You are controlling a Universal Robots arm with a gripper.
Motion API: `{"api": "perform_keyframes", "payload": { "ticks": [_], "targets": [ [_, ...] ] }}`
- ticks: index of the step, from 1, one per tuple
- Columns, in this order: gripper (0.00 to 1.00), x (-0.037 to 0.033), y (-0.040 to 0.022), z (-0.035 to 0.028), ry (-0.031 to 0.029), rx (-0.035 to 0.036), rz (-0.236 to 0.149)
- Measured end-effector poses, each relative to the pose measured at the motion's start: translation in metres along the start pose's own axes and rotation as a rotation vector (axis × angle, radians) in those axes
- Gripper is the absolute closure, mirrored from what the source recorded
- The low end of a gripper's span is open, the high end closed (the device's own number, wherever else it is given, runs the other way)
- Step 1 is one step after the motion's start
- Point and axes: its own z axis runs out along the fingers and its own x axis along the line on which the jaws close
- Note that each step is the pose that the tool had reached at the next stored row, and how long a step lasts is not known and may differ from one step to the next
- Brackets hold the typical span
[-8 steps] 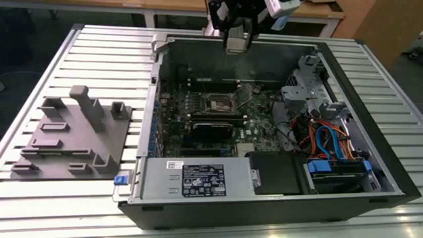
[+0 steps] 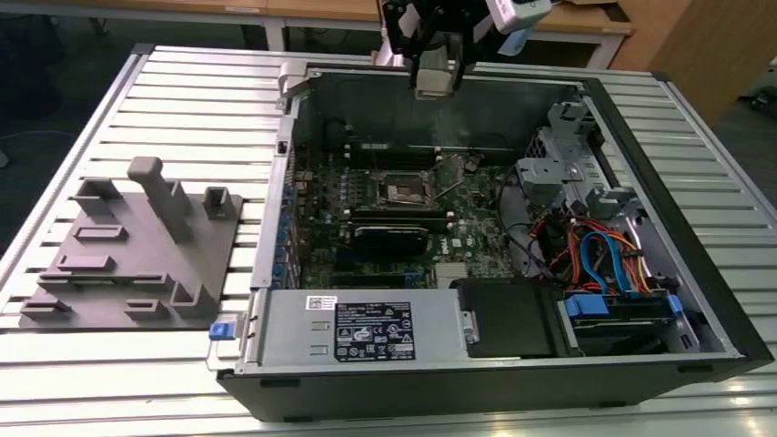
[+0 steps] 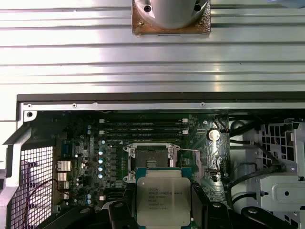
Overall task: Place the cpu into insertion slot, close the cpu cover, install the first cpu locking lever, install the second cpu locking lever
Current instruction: 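Place the cpu into insertion slot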
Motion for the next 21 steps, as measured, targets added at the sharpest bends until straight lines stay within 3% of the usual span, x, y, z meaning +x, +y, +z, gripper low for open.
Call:
{"api": "perform_keyframes", "payload": {
  "ticks": [13,18,21],
  "targets": [
    [0.46,0.0000,0.0000,0.0000,-0.0007,-0.0001,0.008],
    [0.46,0.0000,0.0000,0.0001,-0.0041,-0.0003,0.046],
    [0.46,0.0000,0.0000,0.0003,-0.0081,-0.0005,0.090]
  ]
}}
